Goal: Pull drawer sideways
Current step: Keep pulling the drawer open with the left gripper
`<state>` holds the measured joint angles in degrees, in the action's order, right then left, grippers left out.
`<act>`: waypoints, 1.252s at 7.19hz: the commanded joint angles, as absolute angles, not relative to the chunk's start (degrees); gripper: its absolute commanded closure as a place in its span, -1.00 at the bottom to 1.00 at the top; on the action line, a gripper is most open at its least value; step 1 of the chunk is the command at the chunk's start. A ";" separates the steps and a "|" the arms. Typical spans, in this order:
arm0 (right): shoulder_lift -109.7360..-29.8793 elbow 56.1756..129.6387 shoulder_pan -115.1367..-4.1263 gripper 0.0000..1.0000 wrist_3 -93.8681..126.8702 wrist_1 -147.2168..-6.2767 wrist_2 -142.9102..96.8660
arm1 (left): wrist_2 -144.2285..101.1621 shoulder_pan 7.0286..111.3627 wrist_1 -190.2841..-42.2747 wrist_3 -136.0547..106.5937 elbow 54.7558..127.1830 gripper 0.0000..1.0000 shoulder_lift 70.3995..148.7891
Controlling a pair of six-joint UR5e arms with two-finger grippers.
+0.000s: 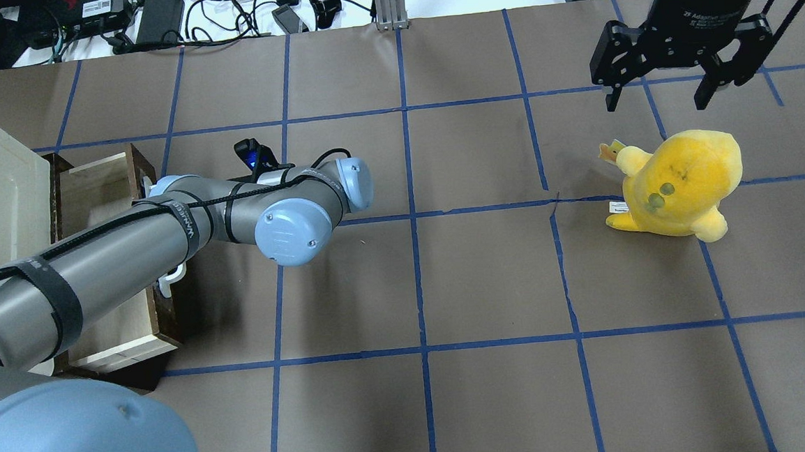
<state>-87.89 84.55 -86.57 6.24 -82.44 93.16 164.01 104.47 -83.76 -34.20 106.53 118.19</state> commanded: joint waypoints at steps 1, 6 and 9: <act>-87.89 84.55 -86.57 -1.00 6.24 -82.44 93.16 | 163.92 104.59 -83.76 -34.19 106.26 0.56 118.21; -87.89 84.55 -86.57 -1.00 6.24 -82.44 93.16 | 162.86 105.64 -84.20 -33.93 105.38 0.53 118.21; -87.89 84.55 -86.57 -1.00 6.24 -82.44 93.16 | 163.04 105.65 -84.29 -32.44 105.38 -0.82 117.34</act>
